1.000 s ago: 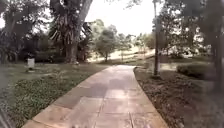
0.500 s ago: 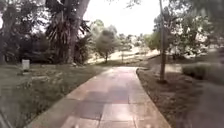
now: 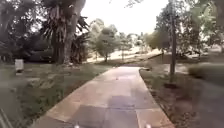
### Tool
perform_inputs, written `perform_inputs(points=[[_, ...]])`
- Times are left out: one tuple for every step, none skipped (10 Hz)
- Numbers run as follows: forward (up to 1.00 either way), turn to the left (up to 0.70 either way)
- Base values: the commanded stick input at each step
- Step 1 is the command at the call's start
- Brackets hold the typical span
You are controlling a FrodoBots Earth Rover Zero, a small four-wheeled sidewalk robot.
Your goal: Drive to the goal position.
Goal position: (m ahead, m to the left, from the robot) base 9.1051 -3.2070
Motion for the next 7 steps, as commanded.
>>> perform_inputs(points=[[1.0, 0.0], [1.0, 0.0], [1.0, -0.09], [1.0, -0.36], [1.0, -0.4], [1.0, -0.4], [1.0, -0.39]])
